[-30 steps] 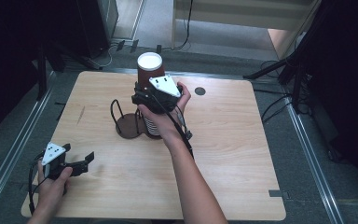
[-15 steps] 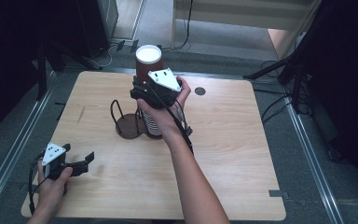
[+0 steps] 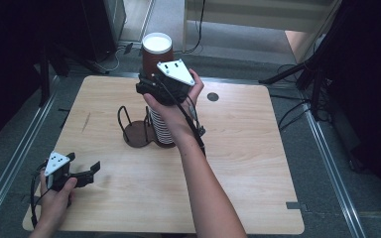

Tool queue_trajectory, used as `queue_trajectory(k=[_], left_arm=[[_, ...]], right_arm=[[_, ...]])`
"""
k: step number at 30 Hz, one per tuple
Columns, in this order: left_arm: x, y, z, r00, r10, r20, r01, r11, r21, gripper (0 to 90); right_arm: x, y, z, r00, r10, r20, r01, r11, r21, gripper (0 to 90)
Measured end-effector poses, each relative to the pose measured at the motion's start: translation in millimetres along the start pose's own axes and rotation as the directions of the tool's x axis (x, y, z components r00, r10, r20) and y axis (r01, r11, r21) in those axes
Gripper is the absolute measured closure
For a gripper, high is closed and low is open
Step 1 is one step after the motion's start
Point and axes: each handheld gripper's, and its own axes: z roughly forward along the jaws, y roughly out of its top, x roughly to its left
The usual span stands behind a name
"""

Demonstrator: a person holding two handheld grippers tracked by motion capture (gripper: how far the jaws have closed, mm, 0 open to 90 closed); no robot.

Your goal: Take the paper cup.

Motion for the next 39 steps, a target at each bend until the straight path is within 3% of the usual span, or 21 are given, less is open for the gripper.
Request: queue_trajectory(k=[8, 11, 15, 19, 39], left_arm=[[-0.1, 0.1, 0.0, 1.0000, 0.002, 0.000, -0.002, 1.0000, 0.003, 1.5], [-0.1, 0.1, 0.0, 1.0000, 0.001, 0.000, -0.001, 1.0000, 0.002, 1.5], [-0.6, 0.1, 0.3, 1.0000, 0.003, -0.005, -0.003, 1.0000, 0.003, 1.5], [-0.8, -0.1, 0.2, 1.0000, -0.001, -0.006, 0.001, 1.0000, 0.001, 1.5], [-0.9, -0.1, 0.1, 1.0000, 0.003, -0.006, -0.003, 1.0000, 0.001, 1.5]], right_arm=[[1.8, 20.2, -3.0, 1.0000, -0.007, -0.005, 0.007, 1.000, -0.025, 11.0], [1.1, 26.1, -2.3, 0.9998, -0.015, 0.014, 0.015, 1.000, -0.012, 11.1], [-1.2, 34.4, -4.5, 0.9999, 0.015, -0.003, -0.015, 1.000, -0.027, 11.1], [-2.3, 38.8, -6.3, 0.9999, 0.011, 0.005, -0.011, 0.999, -0.036, 11.1], [-47.9, 41.4, -33.3, 0.9953, 0.030, 0.092, -0.025, 0.998, -0.060, 11.1]])
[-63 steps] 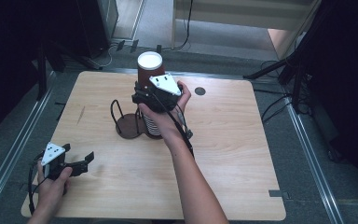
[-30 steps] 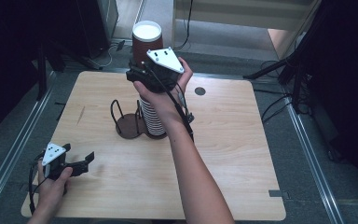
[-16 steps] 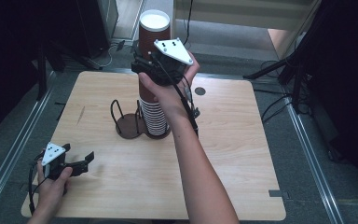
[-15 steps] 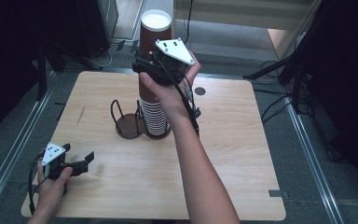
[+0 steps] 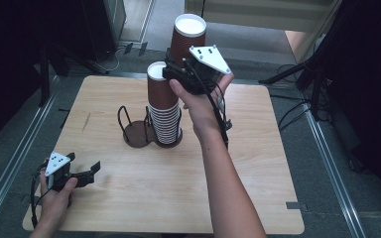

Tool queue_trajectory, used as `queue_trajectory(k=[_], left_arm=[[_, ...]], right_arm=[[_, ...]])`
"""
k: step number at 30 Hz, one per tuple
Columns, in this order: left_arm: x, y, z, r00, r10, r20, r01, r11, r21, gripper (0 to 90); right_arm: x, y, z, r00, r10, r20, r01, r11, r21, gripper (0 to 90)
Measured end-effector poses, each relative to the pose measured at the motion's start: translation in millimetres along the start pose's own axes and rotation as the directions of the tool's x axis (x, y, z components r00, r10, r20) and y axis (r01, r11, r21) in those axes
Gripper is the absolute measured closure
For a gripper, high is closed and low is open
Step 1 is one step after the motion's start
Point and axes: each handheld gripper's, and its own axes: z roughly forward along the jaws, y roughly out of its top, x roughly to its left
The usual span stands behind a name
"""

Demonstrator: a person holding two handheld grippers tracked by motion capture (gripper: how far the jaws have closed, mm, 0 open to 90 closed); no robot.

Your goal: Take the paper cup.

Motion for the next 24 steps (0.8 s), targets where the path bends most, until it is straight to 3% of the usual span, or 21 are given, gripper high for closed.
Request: queue_trajectory(k=[6, 11, 24], left_arm=[[-0.1, 0.0, -0.1, 1.0000, 0.001, 0.000, -0.001, 1.0000, 0.001, 1.5], [-0.2, 0.0, 0.0, 1.0000, 0.001, -0.002, -0.001, 1.0000, 0.002, 1.5], [-0.5, -0.2, -0.1, 1.0000, 0.000, -0.003, 0.000, 1.0000, -0.002, 1.5]], right_arm=[[-15.9, -5.0, -9.2, 0.9996, 0.010, 0.026, -0.010, 1.000, -0.003, 11.1], [-23.1, -10.7, -15.5, 0.9974, -0.038, 0.062, 0.038, 0.999, 0.003, 11.1], [-42.7, -30.1, -32.5, 0.9958, -0.035, 0.085, 0.034, 0.999, 0.020, 11.1]])
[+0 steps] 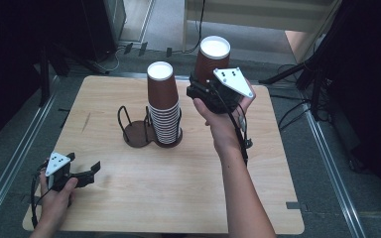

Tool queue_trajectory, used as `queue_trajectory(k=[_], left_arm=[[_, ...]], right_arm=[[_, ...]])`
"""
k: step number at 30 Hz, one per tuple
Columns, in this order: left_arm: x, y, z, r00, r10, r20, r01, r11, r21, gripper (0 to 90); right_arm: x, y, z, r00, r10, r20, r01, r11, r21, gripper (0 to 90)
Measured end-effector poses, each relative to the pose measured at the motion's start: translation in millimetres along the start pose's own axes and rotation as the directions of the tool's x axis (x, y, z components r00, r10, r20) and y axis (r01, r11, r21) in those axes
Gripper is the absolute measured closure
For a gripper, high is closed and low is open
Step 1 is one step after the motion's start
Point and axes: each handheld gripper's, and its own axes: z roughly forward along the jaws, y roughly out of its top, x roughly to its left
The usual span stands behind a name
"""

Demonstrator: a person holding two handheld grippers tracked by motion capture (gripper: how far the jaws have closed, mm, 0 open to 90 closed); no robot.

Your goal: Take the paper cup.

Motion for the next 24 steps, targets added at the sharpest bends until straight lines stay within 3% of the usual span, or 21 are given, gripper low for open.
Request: queue_trajectory(k=[13, 24], left_arm=[[0.9, 0.3, -0.5, 1.0000, -0.002, 0.009, 0.002, 1.0000, 0.006, 1.5], [1.4, 0.3, -0.7, 0.9998, -0.007, 0.016, 0.007, 1.0000, 0.005, 1.5]], right_arm=[[-14.9, -22.7, -13.1, 0.9998, 0.011, 0.018, -0.011, 1.000, 0.006, 11.1], [-20.8, -43.6, -24.3, 0.9991, -0.024, 0.034, 0.024, 1.000, 0.019, 11.1]])
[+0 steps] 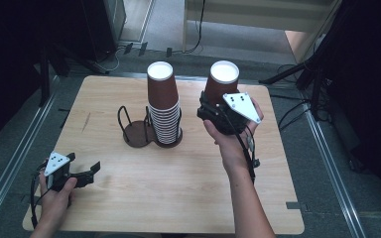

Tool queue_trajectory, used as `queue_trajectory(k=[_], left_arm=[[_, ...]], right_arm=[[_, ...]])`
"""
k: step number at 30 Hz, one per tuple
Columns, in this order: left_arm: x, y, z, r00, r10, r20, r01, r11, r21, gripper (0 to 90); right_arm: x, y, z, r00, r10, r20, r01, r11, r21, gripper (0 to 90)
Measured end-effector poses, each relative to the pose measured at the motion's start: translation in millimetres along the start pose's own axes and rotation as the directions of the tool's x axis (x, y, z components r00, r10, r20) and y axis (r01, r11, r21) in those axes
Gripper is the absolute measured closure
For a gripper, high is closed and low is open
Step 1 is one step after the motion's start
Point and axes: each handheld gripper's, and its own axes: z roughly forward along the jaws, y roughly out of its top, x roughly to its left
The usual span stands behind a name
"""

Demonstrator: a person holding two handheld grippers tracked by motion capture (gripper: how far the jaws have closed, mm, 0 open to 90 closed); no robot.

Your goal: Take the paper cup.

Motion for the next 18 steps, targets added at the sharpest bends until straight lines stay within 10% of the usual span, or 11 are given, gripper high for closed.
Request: queue_trajectory(k=[18], left_arm=[[2.0, 0.2, -1.2, 0.9995, -0.014, 0.028, 0.014, 0.9999, -0.005, 1.5]], right_arm=[[-8.8, -40.4, -18.6, 0.9999, -0.012, -0.002, 0.012, 0.999, 0.034, 11.0]])
